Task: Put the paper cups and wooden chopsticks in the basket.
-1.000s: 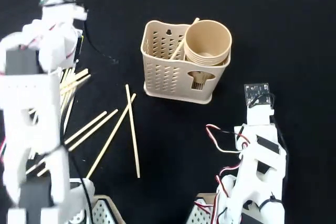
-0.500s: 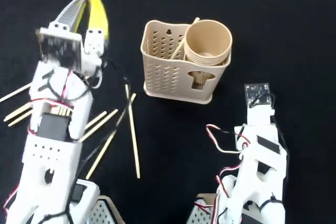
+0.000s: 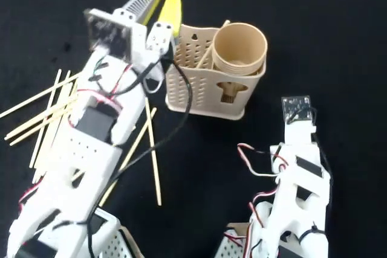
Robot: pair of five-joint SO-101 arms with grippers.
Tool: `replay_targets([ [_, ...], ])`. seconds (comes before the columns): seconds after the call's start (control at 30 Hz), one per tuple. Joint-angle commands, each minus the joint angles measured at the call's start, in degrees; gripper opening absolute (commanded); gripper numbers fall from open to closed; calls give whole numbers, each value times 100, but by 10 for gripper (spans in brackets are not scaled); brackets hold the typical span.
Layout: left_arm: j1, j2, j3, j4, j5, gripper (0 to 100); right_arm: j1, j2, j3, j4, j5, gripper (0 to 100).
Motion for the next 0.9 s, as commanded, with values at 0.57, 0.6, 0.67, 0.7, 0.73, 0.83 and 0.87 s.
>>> replay_targets([
  [0.57,-224,624,-1182,3279,536,218,26,-119,-92,-70,-62,18],
  [0.6,-251,519,-1376,3640,519,220,26,-119,-92,-70,-62,18],
  [0.67,-462,422,-1903,4580,273,220,26,-119,-92,-70,-62,18],
  [0.7,-514,413,-2176,5134,88,220,26,-119,-92,-70,-62,18],
  [0.73,-593,457,-2413,5635,-105,220,26,-119,-92,-70,-62,18],
  [0.83,-989,747,-2958,6963,-782,220,26,-119,-92,-70,-62,18],
  [0.87,-1147,888,-3073,7367,-1055,220,26,-119,-92,-70,-62,18],
])
